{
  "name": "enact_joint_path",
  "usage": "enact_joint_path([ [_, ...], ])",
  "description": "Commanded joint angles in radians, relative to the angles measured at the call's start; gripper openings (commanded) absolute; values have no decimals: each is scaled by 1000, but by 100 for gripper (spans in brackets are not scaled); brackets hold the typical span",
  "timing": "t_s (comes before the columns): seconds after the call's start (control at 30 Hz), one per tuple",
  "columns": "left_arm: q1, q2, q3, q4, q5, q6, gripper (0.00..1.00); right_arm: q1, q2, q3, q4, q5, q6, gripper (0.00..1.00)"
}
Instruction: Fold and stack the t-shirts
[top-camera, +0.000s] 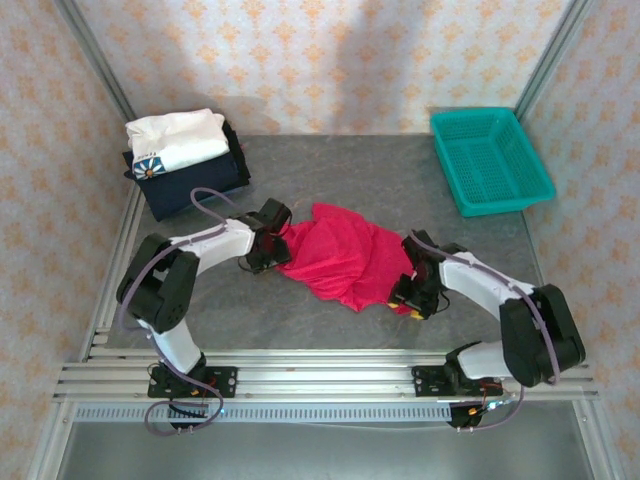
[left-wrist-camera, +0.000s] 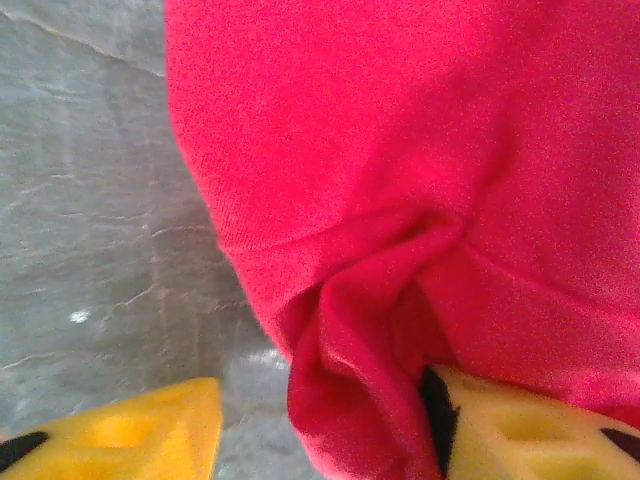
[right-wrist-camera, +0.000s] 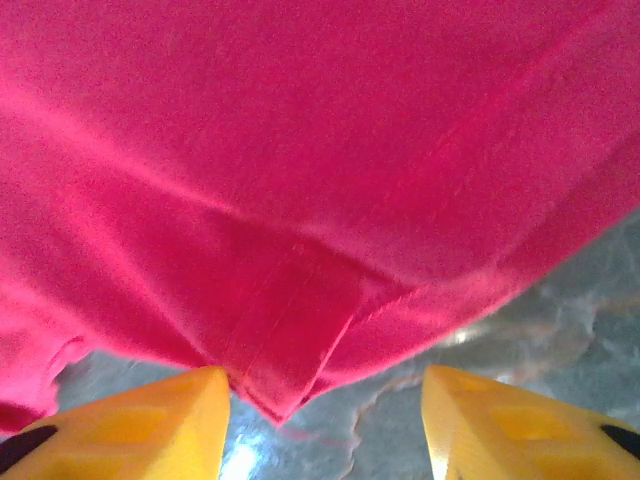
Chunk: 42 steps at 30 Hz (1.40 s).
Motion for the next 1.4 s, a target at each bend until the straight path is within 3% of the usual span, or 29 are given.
enact_joint_path([
  [0.0,5,44,57,64,-14,27,42,3,55,18,88,84,30,45],
  [0.07,5,71,95,58,-23,44,27,5,84,38,106,126,35,35],
  [0.2,6,53,171,3,-60,82,3,-24,98,96,114,187,47,1],
  [0.47,11,-172,387,-191,-174,191,0,-165,-101,384,-77,175,-42,0],
  [0.6,12,-242,535,-263,-206,240,0,-259,-118,560,-159,67,-102,0],
  [0.77,18,-329,670,-299,-269,283,0,-367,-156,722,-137,-86,-136,0],
  [0.97,77,-446,686,-297,-377,308,0,-618,-140,833,-265,-74,-161,0],
  [1.03,118,-463,686,-308,-373,298,0,-693,-144,809,-255,-131,-131,0],
  [1.07,129,-465,690,-313,-368,298,0,-699,-145,797,-244,-150,-118,0],
  [1.23,132,-430,737,-295,-241,305,0,-694,-148,673,-39,-476,46,0],
  [1.37,114,-473,709,-256,-235,307,0,-657,-177,702,-155,-494,-11,0],
])
